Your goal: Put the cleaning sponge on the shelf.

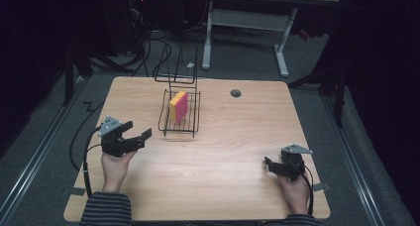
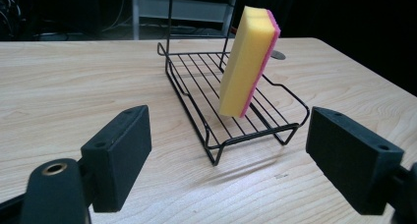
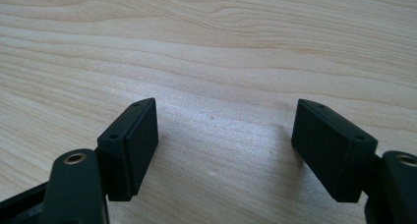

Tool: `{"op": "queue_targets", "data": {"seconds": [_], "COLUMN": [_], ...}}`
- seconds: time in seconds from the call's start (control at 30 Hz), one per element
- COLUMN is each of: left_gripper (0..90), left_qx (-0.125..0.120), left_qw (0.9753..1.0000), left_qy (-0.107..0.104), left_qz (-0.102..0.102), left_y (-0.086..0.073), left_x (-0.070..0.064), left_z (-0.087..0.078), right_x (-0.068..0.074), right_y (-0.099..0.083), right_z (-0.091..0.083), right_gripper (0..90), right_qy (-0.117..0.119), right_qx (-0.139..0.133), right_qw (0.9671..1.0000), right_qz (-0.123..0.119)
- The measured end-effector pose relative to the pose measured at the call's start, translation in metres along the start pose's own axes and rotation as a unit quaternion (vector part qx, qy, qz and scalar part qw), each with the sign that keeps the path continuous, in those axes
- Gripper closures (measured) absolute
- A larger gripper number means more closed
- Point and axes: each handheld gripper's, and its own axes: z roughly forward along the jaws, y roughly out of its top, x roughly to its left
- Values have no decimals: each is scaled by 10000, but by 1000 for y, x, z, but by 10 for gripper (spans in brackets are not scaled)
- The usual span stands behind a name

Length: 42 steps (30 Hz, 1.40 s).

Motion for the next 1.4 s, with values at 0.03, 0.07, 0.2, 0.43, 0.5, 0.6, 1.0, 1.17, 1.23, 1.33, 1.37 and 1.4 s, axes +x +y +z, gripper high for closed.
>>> {"op": "queue_targets", "data": {"seconds": [0.03, 0.07, 0.2, 0.43, 0.5, 0.6, 1.0, 1.17, 1.23, 1.33, 1.37, 1.4], "left_gripper": [180, 180, 181, 183, 184, 188, 192, 196, 198, 199, 199, 199], "left_qx": [-11, -21, -31, -51, -55, -52, 112, 150, 180, 205, 221, 248], "left_qw": [10000, 10000, 9999, 9998, 9997, 9995, 9987, 9985, 9983, 9982, 9981, 9980], "left_qy": [1, 12, 38, 126, 171, 195, 375, 348, 354, 364, 370, 382], "left_qz": [-12, -28, -89, -156, -182, -228, -317, -406, -417, -441, -434, -438], "left_y": [0, -1, -4, -9, -11, -15, -26, -29, -29, -31, -31, -32], "left_x": [0, 1, 4, 10, 12, 14, 24, 26, 27, 28, 29, 29], "left_z": [-1, -2, -6, -13, -14, -15, -13, -9, -8, -7, -6, -5], "right_x": [0, 0, 0, 0, 0, 0, 0, 0, 0, 0, 0, 0], "right_y": [0, 0, 0, 0, 0, 0, 0, 0, 0, 0, 0, 0], "right_z": [0, 0, 0, 0, 0, 0, 0, 0, 0, 0, 0, 0], "right_gripper": [260, 260, 260, 260, 260, 260, 260, 260, 260, 260, 260, 260], "right_qy": [0, 2, 5, 4, 1, 0, -1, 4, 0, 0, -1, 3], "right_qx": [1, -3, 3, -1, -5, 0, 2, -1, 0, -1, 3, 0], "right_qw": [10000, 10000, 10000, 10000, 10000, 10000, 10000, 10000, 10000, 10000, 10000, 10000], "right_qz": [-1, -7, 11, 0, -10, -1, 10, 0, 0, -1, 9, 0]}}
